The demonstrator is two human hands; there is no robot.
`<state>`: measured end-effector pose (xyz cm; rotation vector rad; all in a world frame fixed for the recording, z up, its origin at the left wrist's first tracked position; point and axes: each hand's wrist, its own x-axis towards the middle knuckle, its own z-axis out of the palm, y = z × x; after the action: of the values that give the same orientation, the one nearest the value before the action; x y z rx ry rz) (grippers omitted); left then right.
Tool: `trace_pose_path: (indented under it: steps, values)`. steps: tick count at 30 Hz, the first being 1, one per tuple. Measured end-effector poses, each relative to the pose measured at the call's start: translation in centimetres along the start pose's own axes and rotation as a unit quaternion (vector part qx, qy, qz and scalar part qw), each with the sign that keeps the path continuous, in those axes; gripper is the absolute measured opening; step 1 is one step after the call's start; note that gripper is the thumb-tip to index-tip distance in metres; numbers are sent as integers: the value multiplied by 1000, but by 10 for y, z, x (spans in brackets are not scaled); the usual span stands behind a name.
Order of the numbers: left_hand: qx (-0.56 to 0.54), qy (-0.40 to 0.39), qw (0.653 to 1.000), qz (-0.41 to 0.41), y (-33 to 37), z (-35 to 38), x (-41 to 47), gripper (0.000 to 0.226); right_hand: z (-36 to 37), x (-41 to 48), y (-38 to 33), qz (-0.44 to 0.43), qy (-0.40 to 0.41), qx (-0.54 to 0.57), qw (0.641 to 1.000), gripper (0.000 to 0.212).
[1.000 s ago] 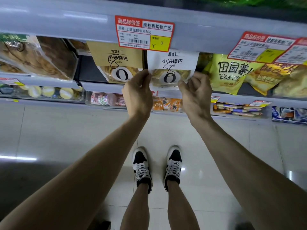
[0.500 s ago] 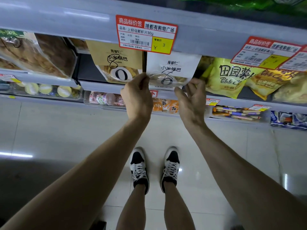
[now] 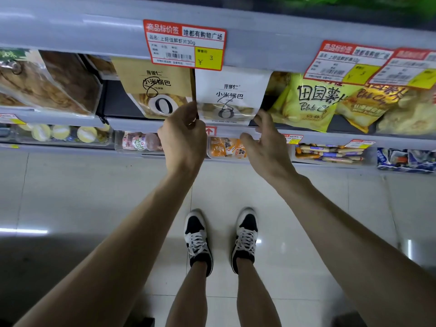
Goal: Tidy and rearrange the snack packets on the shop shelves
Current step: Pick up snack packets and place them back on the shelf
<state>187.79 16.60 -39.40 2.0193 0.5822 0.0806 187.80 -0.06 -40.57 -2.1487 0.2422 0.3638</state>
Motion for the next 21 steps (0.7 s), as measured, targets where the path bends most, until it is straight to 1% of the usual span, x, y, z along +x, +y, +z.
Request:
trace_pose_path:
  steps: [3,6,9,13,16,19,21]
  values:
    - [59,-38,997,34,-3,-12,-8,49,-8,-3,3,-34,1,-121,992,52]
    - [110,-55,991,48,-5,-18,-18,51,-20,-3,10,-54,-29,-213,975,59]
    - [156,-62,983,69,-1,-19,-31,51,-39,-7,15,-78,-37,-245,966,65]
    - [217,-89,969,81,17,-2,-50,45,-72,-16,25,-130,-19,-280,951,52]
    - [270,-117,951,92,35,29,-66,49,-106,-21,40,-162,-3,-308,937,45]
    - [260,-141,949,106,52,67,-74,58,-144,-20,61,-178,11,-320,931,40]
    - [258,-140,950,108,62,92,-76,63,-167,-18,76,-176,16,-316,932,43]
